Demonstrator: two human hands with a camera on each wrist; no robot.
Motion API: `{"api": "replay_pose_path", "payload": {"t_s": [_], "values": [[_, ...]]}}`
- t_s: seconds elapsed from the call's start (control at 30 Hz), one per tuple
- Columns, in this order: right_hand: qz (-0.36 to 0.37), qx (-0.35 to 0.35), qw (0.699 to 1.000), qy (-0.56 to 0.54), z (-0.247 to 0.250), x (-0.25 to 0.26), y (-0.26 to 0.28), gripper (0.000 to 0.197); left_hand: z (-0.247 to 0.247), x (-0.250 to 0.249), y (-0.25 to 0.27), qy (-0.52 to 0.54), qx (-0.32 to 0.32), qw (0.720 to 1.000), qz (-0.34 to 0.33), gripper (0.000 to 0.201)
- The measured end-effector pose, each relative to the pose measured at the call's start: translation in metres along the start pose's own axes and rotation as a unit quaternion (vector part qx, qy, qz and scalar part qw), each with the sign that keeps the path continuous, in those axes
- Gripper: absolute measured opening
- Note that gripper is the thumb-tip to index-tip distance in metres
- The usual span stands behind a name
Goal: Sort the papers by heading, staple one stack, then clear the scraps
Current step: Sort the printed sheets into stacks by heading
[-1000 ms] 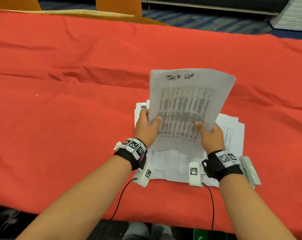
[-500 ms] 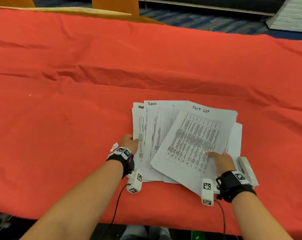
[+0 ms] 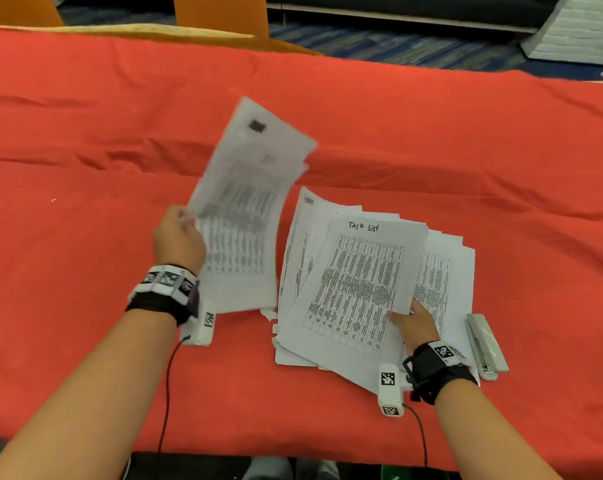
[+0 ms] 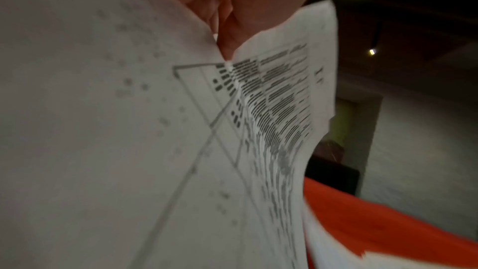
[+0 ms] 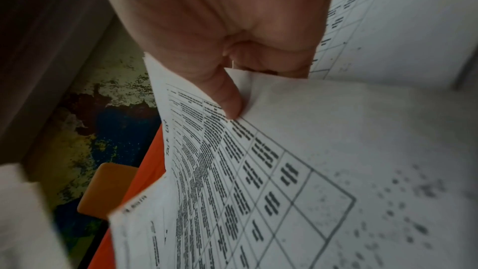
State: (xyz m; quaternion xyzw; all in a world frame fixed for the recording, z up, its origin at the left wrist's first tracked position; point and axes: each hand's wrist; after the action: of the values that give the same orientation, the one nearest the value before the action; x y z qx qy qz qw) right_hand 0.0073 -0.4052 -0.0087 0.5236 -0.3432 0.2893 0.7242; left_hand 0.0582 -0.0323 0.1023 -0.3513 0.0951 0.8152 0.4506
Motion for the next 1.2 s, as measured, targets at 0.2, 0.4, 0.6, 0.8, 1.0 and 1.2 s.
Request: {"api": "replay_pose_path", "payload": {"t_s": [0.2, 0.4, 0.6, 0.8, 1.0, 1.2], "values": [[0.018, 0.013, 1.000, 0.020, -0.008, 0.012, 0.003, 0.039, 0.025, -0.003, -0.017, 0.118, -0.033, 0.992, 0.014, 0.015], [0.032, 0.061, 0.997, 0.042, -0.023, 0.028, 0.007, 0.035, -0.041, 0.007, 0.045, 0.115, 0.206, 0.971, 0.025, 0.010], [-0.025, 0.108, 0.987, -0.117, -0.023, 0.036, 0.017, 0.027, -0.086, 0.017, 0.090, 0.067, 0.325, 0.939, 0.090, 0.024], [0.006, 0.112, 0.993, -0.046, -0.015, 0.028, 0.021, 0.051, -0.107, 0.009, 0.107, 0.081, 0.348, 0.929, 0.093, 0.021], [0.052, 0.042, 0.997, -0.026, 0.009, 0.020, 0.017, 0.046, -0.121, -0.004, 0.114, 0.108, 0.354, 0.925, 0.089, 0.037], [0.033, -0.009, 0.995, -0.092, 0.035, 0.008, 0.000, 0.049, -0.134, 0.009, 0.092, 0.046, 0.338, 0.927, 0.155, 0.044]]}}
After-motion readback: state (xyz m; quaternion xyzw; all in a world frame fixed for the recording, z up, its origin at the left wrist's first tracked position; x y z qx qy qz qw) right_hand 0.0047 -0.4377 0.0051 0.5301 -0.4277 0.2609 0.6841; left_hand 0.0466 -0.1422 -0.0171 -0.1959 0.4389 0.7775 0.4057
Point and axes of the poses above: each hand's wrist, its own y-axis away from the middle knuckle, its own z-axis out of the back of the hand, x = y × z, and after that the axes turned 4 degrees about -y, right-handed
